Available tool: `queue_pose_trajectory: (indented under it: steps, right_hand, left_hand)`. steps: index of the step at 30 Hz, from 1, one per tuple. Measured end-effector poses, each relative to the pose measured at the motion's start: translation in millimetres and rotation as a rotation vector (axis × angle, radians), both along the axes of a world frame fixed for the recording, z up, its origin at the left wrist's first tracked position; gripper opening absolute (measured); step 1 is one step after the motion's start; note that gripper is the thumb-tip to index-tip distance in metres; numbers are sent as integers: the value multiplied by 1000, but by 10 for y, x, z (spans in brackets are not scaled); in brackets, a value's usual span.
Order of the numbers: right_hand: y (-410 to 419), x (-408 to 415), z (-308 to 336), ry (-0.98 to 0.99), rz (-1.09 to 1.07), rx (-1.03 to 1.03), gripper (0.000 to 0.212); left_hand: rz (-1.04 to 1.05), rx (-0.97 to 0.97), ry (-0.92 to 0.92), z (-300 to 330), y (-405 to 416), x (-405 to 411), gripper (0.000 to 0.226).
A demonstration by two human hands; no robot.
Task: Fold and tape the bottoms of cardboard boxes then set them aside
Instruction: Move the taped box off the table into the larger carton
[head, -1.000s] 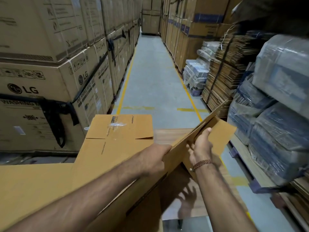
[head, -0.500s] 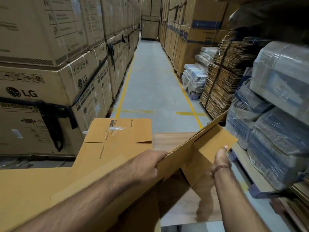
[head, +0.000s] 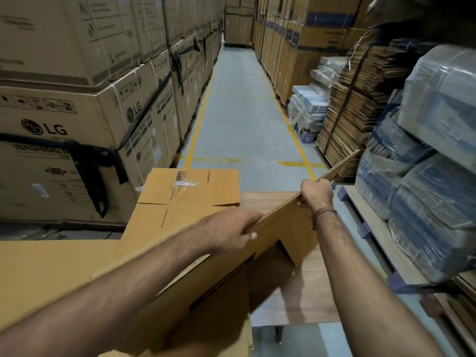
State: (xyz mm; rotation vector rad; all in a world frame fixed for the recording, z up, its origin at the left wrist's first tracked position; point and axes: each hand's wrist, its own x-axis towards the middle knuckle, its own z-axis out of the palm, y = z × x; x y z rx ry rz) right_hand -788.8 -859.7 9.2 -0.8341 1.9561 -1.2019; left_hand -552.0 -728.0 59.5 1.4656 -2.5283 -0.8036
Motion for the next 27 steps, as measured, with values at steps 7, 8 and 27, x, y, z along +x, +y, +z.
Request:
queue_pose_trajectory:
  steps: [7,8,27]
  right_hand:
    - [-434,-249,-289,75,-35,-14,43]
    - [-427,-232,-255,77,-41,-18,42]
    - [-500,548,932,203,5,-60,67]
  left_hand:
    - [606,156,-229,-410,-347,1037,132]
    - [677,257,-206,-479,-349,1206,141]
    - [449,-432,-288,490,187,179,24]
